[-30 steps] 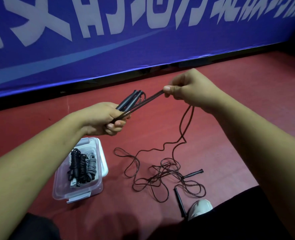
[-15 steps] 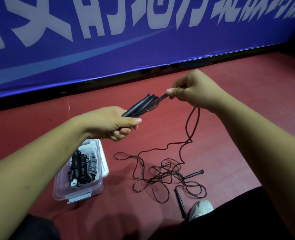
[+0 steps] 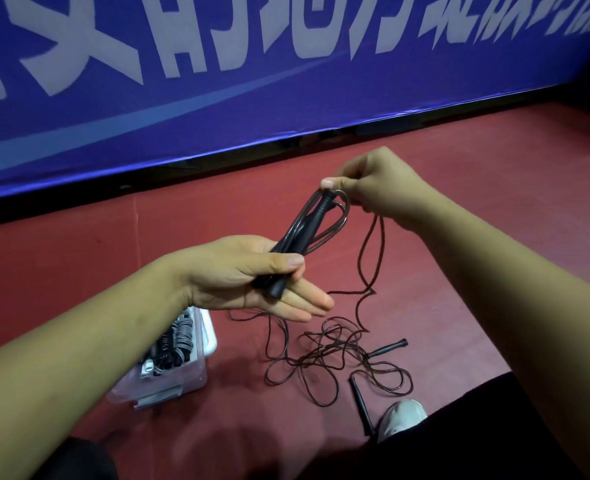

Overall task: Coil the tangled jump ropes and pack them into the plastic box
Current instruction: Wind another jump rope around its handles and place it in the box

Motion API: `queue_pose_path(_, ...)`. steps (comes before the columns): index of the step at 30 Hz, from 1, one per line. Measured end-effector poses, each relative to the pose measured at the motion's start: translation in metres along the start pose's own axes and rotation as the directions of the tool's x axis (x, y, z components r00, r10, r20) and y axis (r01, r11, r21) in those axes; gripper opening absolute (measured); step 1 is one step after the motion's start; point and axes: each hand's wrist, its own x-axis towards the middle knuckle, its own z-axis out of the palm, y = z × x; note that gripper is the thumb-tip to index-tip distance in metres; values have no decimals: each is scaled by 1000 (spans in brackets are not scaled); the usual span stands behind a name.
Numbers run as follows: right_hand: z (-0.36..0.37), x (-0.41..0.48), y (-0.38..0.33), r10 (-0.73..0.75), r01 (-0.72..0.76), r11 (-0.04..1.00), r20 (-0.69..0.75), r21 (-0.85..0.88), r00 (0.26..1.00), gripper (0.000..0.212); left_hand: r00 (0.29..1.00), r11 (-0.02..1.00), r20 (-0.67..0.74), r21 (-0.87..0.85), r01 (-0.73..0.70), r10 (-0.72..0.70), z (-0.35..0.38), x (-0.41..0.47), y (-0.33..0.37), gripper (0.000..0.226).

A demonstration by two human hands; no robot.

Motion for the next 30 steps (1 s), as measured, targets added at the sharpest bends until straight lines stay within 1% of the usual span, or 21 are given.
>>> queue_pose_path(2, 9, 0, 7, 63, -67, 995, 53, 70, 997, 23, 1000, 1000, 28, -25, -7, 8, 3, 0, -1, 19)
queue_pose_path(3, 14, -1, 10, 79, -88, 990, 86, 108, 993, 23, 1000, 1000, -6, -12, -18, 18, 6, 1, 0, 19)
queue_pose_path(5, 20, -4, 13, 89, -110, 983, 141, 147, 986, 24, 984, 996, -156, 50, -74, 81, 9, 1, 2, 21)
queue_pose_path(7, 20, -6, 14, 114, -142, 979, 183, 148, 977, 18, 938, 984, -299, 81, -159, 177, 6, 2, 5, 19)
queue_pose_path(8, 18, -6, 13, 123, -155, 976, 200, 153, 972, 18, 916, 976, -336, 70, -207, 218, 2, 2, 7, 17)
queue_pose_path(10, 14, -7, 10, 130, -172, 970, 233, 169, 964, 26, 885, 958, -373, 37, -285, 277, -10, 1, 12, 15)
queue_pose_path(14, 17, -12, -7, 112, -166, 972, 295, 164, 949, 23, 808, 943, -505, 37, -330, 303, -33, 2, 18, 18)
queue_pose_path(17, 23, -16, -20, 111, -182, 963, 321, 201, 940, 21, 763, 947, -571, 96, -305, 303, -43, 1, 20, 19)
queue_pose_path(20, 24, -21, -30, 118, -182, 968, 327, 174, 938, 22, 721, 946, -616, 251, -204, 319, -48, 2, 18, 17)
queue_pose_path(22, 23, -26, -35, 121, -177, 976, 352, 130, 928, 21, 681, 920, -639, 366, -140, 358, -50, 4, 15, 14)
queue_pose_path(23, 23, -28, -38, 124, -179, 977, 371, 118, 920, 20, 650, 898, -656, 430, -95, 382, -53, 5, 13, 13)
queue_pose_path(24, 23, -30, -39, 126, -184, 976, 394, 114, 911, 18, 610, 857, -673, 515, -20, 419, -56, 6, 12, 13)
queue_pose_path(25, 25, -32, -41, 125, -188, 975, 412, 117, 902, 17, 572, 784, -677, 614, 92, 463, -60, 5, 11, 15)
queue_pose_path(26, 26, -33, -43, 123, -188, 975, 416, 120, 901, 17, 554, 676, -665, 701, 229, 502, -63, 5, 10, 19)
queue_pose_path(27, 28, -34, -44, 117, -177, 978, 402, 115, 908, 17, 555, 548, -648, 753, 364, 523, -64, 5, 8, 23)
queue_pose_path(28, 29, -35, -47, 105, -151, 984, 376, 95, 921, 16, 566, 435, -638, 770, 467, 522, -62, 6, 6, 28)
queue_pose_path(29, 30, -34, -49, 83, -110, 992, 347, 60, 934, 16, 580, 350, -633, 771, 532, 513, -60, 8, 4, 32)
queue_pose_path(30, 31, -34, -51, 58, -64, 998, 320, 7, 946, 16, 602, 280, -622, 774, 567, 501, -57, 10, 1, 35)
